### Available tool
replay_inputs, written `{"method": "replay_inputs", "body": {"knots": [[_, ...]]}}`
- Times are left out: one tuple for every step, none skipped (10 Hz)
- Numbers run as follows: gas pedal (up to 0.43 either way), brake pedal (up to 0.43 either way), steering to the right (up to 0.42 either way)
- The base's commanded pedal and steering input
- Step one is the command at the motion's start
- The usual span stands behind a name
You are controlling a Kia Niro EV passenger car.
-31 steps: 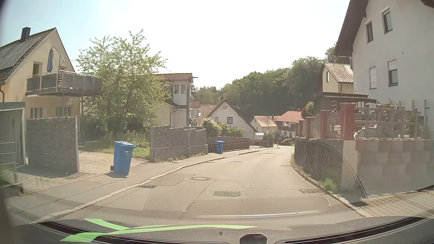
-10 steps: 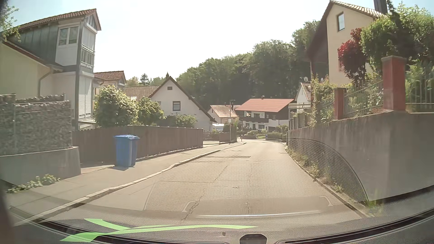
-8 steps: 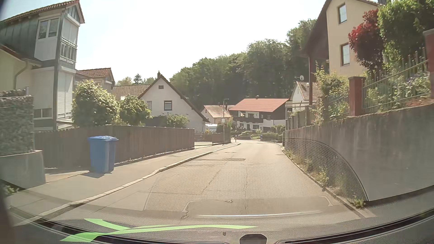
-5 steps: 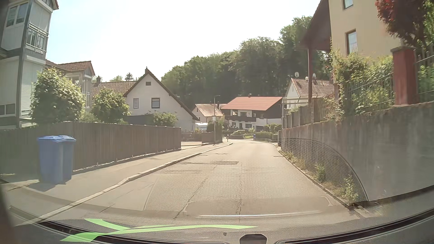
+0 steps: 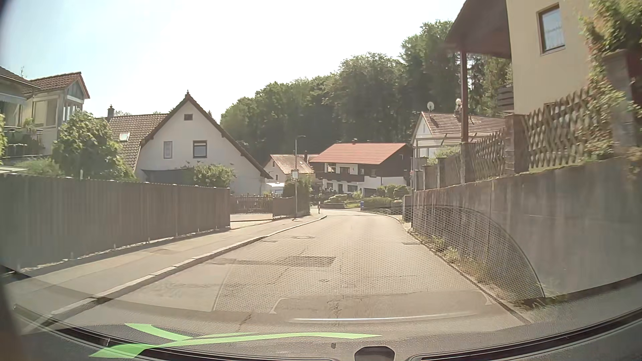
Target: Follow the waypoints while adhering to traffic rules and regulations
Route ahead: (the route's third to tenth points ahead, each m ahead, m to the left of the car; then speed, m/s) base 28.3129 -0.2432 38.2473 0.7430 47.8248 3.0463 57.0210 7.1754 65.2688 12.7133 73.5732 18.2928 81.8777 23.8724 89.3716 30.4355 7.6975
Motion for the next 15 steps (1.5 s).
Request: {"method": "replay_inputs", "body": {"knots": [[0.0,0.128,0.028],[0.0,0.128,0.021],[0.0,0.14,0.019],[0.0,0.146,0.018],[0.0,0.152,0.018],[0.0,0.159,0.019],[0.0,0.201,0.018],[0.0,0.226,0.018],[0.0,0.22,0.019],[0.0,0.226,0.022],[0.0,0.226,0.023],[0.0,0.213,0.024],[0.0,0.201,0.029],[0.0,0.201,0.031],[0.0,0.207,0.031]]}}
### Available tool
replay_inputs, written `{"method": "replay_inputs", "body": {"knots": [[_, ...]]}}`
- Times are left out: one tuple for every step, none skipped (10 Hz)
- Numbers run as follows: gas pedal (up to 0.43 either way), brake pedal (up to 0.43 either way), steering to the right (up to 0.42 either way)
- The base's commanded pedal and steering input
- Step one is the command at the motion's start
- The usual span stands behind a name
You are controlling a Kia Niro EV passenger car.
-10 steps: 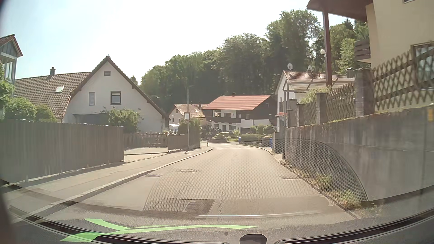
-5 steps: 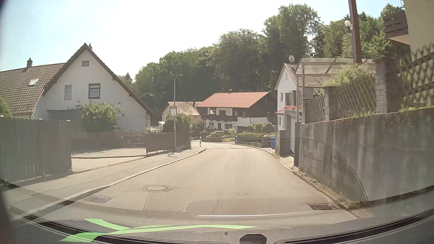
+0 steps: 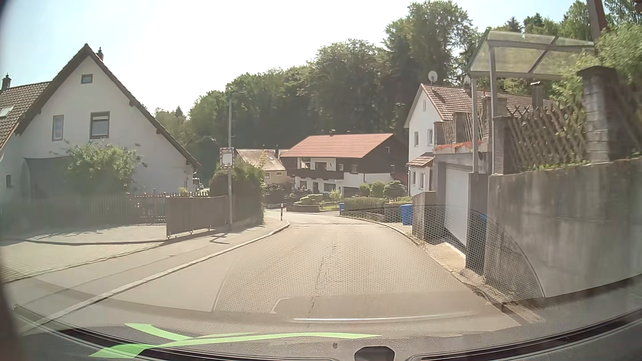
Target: Follow the waypoints while adhering to traffic rules and regulations
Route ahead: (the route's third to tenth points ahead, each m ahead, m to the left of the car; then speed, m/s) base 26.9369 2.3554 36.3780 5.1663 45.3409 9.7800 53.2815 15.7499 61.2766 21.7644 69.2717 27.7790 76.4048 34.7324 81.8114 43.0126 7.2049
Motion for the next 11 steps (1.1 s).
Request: {"method": "replay_inputs", "body": {"knots": [[0.0,0.22,0.031],[0.0,0.22,0.03],[0.0,0.226,0.027],[0.0,0.22,0.021],[0.0,0.226,0.014],[0.0,0.226,0.01],[0.0,0.22,0.008],[0.0,0.213,0.007],[0.0,0.213,0.007],[0.0,0.22,0.006],[0.0,0.22,0.005]]}}
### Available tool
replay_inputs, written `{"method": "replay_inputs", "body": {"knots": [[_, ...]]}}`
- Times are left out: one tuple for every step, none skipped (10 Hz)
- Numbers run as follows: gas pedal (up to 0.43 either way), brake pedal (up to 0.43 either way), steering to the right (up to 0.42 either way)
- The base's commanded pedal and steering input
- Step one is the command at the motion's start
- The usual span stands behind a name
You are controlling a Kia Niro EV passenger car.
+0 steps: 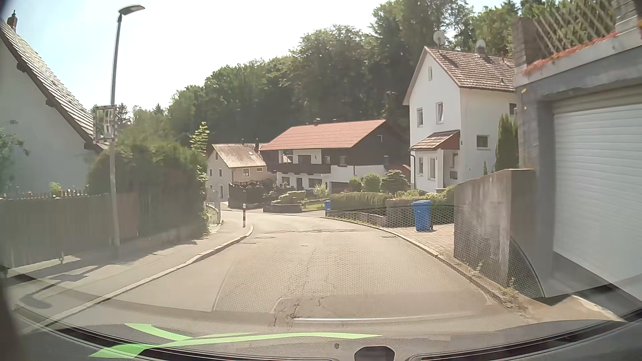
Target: Follow the waypoints while adhering to traffic rules and regulations
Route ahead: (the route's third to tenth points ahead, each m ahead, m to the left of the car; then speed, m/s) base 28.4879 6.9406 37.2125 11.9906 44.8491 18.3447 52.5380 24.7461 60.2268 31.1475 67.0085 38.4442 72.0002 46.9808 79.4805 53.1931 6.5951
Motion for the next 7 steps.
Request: {"method": "replay_inputs", "body": {"knots": [[0.0,0.201,0.005],[0.0,0.201,0.005],[0.0,0.195,0.007],[0.0,0.201,0.008],[0.0,0.195,0.009],[0.0,0.195,0.009],[0.0,0.195,0.006]]}}
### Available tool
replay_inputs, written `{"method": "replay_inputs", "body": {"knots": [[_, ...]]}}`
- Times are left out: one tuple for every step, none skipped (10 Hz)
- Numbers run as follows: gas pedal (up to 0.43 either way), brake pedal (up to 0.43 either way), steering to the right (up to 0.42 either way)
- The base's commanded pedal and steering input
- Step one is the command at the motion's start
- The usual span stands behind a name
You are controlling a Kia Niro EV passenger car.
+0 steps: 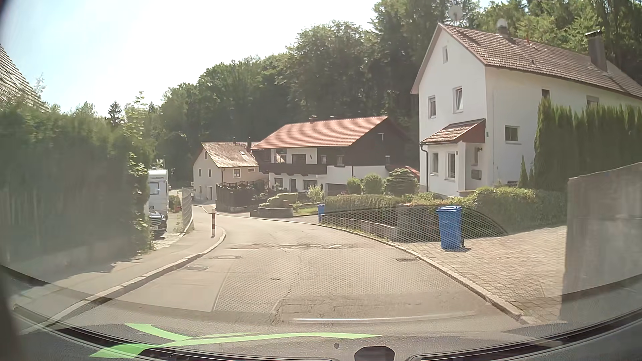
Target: Follow the waypoints while adhering to traffic rules and regulations
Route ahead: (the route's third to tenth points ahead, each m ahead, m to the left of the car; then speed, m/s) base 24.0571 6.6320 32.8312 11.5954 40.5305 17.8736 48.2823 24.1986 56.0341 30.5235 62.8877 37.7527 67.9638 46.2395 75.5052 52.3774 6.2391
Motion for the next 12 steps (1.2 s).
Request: {"method": "replay_inputs", "body": {"knots": [[0.0,0.201,-0.002],[0.0,0.201,-0.008],[0.0,0.195,-0.013],[0.0,0.195,-0.016],[0.0,0.195,-0.023],[0.0,0.195,-0.031],[0.0,0.195,-0.041],[0.0,0.195,-0.048],[0.0,0.201,-0.055],[0.0,0.201,-0.059],[0.0,0.201,-0.059],[0.0,0.195,-0.059]]}}
